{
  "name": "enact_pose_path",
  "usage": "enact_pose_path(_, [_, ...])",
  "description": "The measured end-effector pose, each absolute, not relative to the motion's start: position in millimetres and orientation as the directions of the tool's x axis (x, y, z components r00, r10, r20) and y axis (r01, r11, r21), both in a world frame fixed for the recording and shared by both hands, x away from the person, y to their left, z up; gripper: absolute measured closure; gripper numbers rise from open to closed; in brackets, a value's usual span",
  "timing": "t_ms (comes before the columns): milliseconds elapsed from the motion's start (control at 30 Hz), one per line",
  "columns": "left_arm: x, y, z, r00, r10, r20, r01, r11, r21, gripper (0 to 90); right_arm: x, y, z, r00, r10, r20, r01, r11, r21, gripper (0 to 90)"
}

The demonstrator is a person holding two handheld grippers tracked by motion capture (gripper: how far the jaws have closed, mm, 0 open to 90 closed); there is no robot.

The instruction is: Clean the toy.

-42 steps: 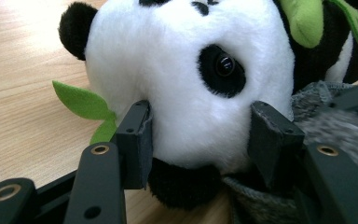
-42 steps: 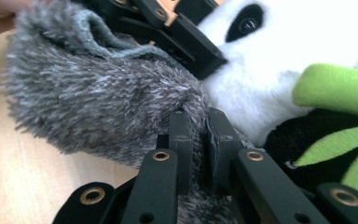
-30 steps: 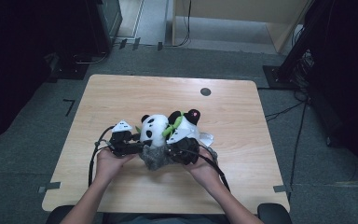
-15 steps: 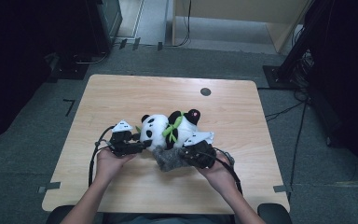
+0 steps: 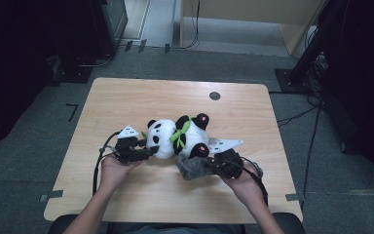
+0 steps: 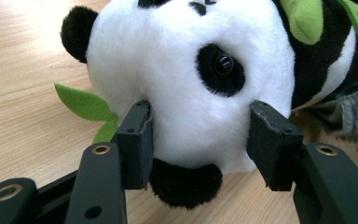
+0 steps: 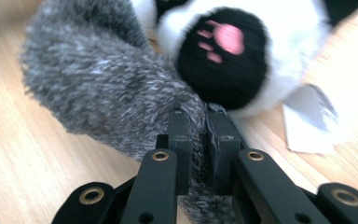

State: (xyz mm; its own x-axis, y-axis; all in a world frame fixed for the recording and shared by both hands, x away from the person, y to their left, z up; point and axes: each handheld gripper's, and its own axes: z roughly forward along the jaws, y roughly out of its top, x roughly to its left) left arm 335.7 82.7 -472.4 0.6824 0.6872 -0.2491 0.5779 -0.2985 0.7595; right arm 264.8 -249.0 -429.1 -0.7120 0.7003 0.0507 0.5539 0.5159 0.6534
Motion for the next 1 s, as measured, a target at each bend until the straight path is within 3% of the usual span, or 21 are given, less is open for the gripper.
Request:
enact_pose_path(433, [335.5, 82.4, -472.6, 0.685, 0.687, -0.244, 0.575, -0.303, 0.760, 46.5, 284.8, -286.3, -430.0, -0.620, 0.778, 0.100, 0.615, 0.403, 0.678, 83.0])
enact_pose_path(1000, [335.3, 82.2, -472.9, 0.686, 0.688, -0.235, 0.570, -0.307, 0.762, 46.2, 332.0, -329.1, -422.9, -0.525, 0.844, 0.111, 0.601, 0.275, 0.750, 83.0])
